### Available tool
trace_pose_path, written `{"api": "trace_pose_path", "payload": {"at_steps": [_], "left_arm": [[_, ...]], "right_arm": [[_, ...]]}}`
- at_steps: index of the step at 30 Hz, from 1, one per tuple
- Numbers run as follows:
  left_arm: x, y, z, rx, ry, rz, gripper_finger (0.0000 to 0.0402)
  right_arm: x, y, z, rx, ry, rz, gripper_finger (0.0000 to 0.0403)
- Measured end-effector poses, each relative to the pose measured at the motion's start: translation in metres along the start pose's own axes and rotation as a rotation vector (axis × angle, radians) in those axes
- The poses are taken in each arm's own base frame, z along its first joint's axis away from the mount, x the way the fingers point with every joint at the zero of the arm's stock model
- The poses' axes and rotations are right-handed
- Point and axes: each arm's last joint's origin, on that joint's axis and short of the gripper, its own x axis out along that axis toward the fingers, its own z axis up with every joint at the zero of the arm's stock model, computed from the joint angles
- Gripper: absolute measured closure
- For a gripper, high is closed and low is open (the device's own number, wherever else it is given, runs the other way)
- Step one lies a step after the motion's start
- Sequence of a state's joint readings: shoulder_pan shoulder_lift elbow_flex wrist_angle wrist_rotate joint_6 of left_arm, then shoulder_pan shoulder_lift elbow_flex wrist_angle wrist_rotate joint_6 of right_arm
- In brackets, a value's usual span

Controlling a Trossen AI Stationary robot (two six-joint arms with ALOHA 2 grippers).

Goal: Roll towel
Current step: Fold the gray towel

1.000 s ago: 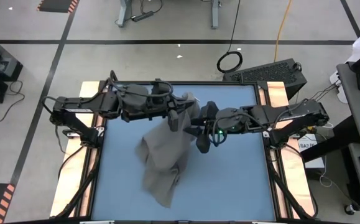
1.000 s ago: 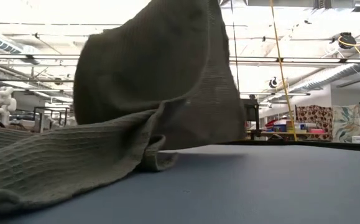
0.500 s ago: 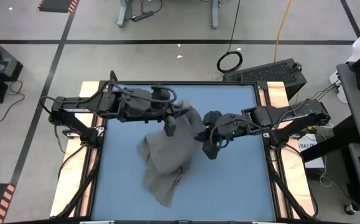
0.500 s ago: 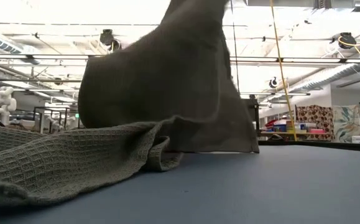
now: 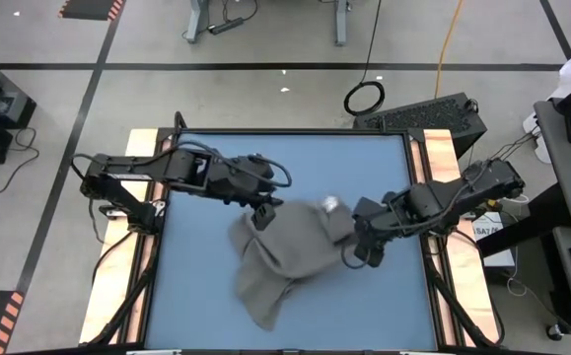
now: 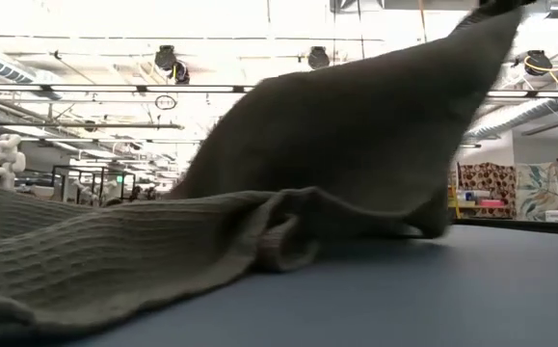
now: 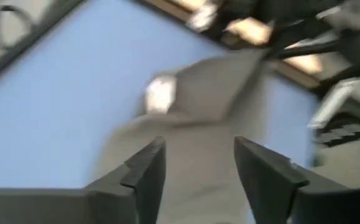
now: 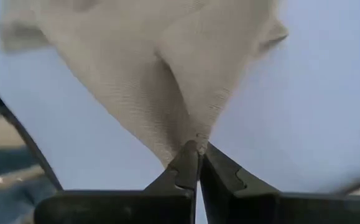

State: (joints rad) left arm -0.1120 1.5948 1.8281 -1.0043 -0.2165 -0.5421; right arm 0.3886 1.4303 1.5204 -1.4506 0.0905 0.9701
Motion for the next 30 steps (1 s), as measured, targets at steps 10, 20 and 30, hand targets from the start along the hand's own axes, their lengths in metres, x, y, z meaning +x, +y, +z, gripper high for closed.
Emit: {"api": "trace_pose_path", "payload": {"at_steps": [10,20,30], "left_arm": [[0.088,0.051,-0.081,-0.027,0.376,0.192,0.0185],[0.132,0.083,-0.147,-0.301,0.499,0.213,0.0184],[0.143,0.088,-0.159,-0.251,0.433,0.183,0.0221]], "right_arm": [[-0.004,0.008,-0.027,0.001,0.061,-0.032,0.0399],[-0.005,0.019,-0.037,0.000,0.040,0.018,0.0399],[-0.005,0.019,-0.037,-0.054,0.025,0.014,0.0399]]}}
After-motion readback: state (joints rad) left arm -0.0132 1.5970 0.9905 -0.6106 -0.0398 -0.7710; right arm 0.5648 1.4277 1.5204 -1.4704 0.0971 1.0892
